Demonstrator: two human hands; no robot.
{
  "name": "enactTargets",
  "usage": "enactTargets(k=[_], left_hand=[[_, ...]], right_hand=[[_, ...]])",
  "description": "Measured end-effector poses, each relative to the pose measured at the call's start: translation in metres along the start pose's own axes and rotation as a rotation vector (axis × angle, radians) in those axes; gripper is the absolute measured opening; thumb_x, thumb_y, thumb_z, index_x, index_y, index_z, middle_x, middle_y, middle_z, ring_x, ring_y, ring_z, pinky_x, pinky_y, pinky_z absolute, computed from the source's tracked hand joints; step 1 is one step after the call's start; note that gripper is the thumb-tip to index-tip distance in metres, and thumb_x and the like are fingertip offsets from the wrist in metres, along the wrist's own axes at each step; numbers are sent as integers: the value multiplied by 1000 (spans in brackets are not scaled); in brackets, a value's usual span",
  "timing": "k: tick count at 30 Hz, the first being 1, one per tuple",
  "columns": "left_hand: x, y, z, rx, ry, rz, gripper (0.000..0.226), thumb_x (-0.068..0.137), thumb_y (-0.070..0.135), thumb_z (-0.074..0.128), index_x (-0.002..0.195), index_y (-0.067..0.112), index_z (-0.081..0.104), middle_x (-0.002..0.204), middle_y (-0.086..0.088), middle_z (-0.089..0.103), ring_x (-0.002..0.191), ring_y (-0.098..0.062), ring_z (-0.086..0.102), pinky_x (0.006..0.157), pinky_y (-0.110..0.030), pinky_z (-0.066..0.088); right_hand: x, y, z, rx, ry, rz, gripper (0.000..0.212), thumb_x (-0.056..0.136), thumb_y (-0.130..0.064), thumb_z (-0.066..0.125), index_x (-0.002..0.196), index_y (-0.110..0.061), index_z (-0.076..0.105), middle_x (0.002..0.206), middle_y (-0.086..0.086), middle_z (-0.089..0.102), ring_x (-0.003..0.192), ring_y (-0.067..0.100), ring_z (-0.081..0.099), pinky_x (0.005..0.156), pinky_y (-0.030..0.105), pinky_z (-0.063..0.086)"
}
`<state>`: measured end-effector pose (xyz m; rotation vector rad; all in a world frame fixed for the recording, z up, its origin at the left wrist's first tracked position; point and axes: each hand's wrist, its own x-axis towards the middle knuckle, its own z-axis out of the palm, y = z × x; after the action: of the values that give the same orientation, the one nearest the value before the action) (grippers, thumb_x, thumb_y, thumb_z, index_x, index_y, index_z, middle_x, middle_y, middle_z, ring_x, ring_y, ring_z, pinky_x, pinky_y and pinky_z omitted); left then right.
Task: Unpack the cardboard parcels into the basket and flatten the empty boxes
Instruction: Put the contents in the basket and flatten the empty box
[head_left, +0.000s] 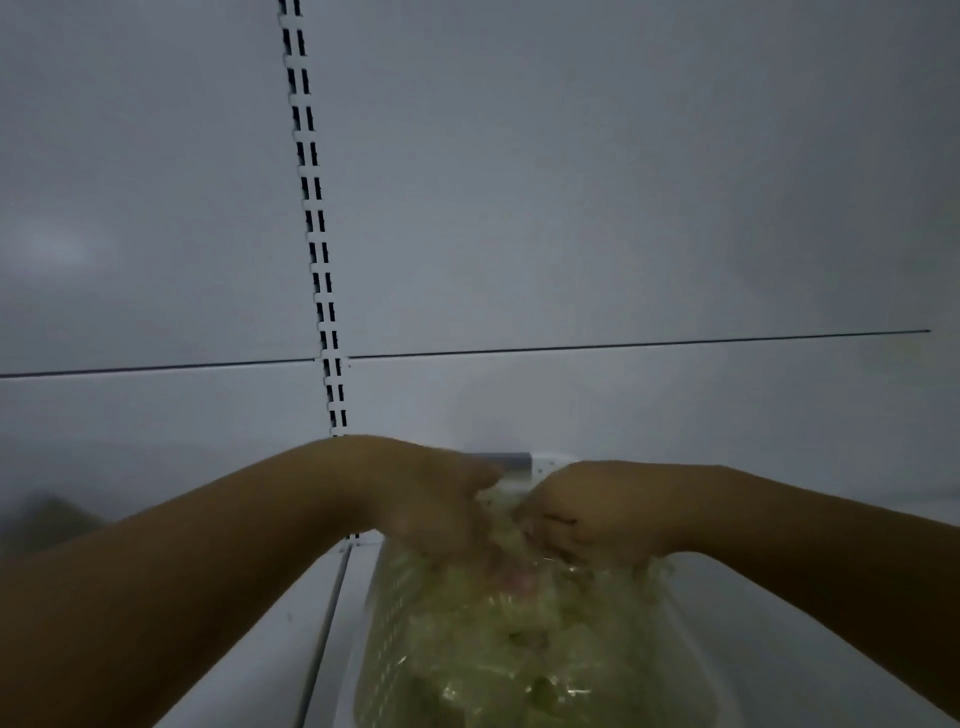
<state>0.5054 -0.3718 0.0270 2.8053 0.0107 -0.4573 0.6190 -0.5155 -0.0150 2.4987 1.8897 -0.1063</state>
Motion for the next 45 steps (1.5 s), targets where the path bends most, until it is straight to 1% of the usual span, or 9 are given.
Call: enactTargets(k=[6, 10, 18, 21, 24, 29, 34, 39, 45], left_hand=[[11, 3, 13, -37, -142, -43, 52, 75, 48, 71, 117, 32, 47, 111, 16, 58, 97, -3, 56, 86, -13, 44], [9, 5, 23, 49, -141, -99, 82, 73, 54, 70, 139, 30, 28, 126, 12, 46, 107, -7, 42, 89, -20, 31], [2, -5, 36, 275, 8, -198, 117, 62, 81, 52, 147, 29, -9, 159, 2, 9, 145, -23, 6, 113, -57, -11], [-7, -15, 40, 54, 141, -52, 115, 58, 80, 46, 147, 34, -11, 158, 7, 1, 145, -16, -5, 117, -44, -3], [-17, -23, 44, -359, 330, 78, 104, 60, 66, 61, 144, 47, 3, 138, 24, 29, 127, 10, 31, 95, -3, 33], [-14, -25, 54, -377, 453, -51, 106, 52, 68, 63, 142, 52, 11, 157, 3, -14, 146, -25, 2, 117, -48, 14], [-19, -21, 50, -64, 635, 55, 91, 73, 62, 58, 147, 36, 12, 157, 7, -13, 143, -17, -17, 115, -46, 1], [-60, -32, 31, -20, 647, 127, 80, 80, 60, 56, 146, 30, 20, 159, 4, 9, 145, -19, -3, 114, -45, 10], [-108, -62, 46, -129, 397, 136, 59, 88, 53, 51, 139, 27, 38, 142, -2, 44, 120, -23, 48, 98, -36, 38]], right_hand=[[-17, 3, 23, 862, 828, 40, 29, 91, -37, 39, 103, -26, 62, 101, -8, 67, 95, 5, 64, 89, 29, 53], [-34, 3, -4, 641, 399, 8, 56, 71, -65, 42, 110, -33, 66, 113, -22, 64, 102, -10, 57, 87, 7, 43], [-39, -9, -10, 37, 26, 59, 66, 80, -52, 62, 138, -34, 39, 146, -14, 35, 131, 8, 34, 106, 25, 28], [-38, -10, -10, -7, 10, 77, 63, 80, -54, 61, 137, -33, 41, 142, -12, 41, 126, 10, 39, 105, 29, 33], [-39, -8, -9, 2, -17, 30, 55, 87, -54, 51, 136, -33, 41, 142, -14, 41, 118, 5, 42, 95, 20, 33], [-47, -9, 5, 316, 166, 88, 41, 87, -54, 41, 125, -38, 43, 127, -18, 51, 109, -4, 49, 88, 16, 43], [-53, -19, 7, 476, 636, 162, 49, 81, -57, 29, 111, -26, 53, 114, -1, 60, 109, 18, 57, 96, 45, 48], [-24, -18, -35, 456, 591, 190, 55, 79, -80, 26, 98, -46, 64, 106, -21, 65, 101, -3, 58, 88, 29, 44], [1, -31, -58, -2, 338, 428, 49, 81, -64, 33, 67, -34, 69, 70, -22, 68, 69, 0, 63, 71, 24, 47]])
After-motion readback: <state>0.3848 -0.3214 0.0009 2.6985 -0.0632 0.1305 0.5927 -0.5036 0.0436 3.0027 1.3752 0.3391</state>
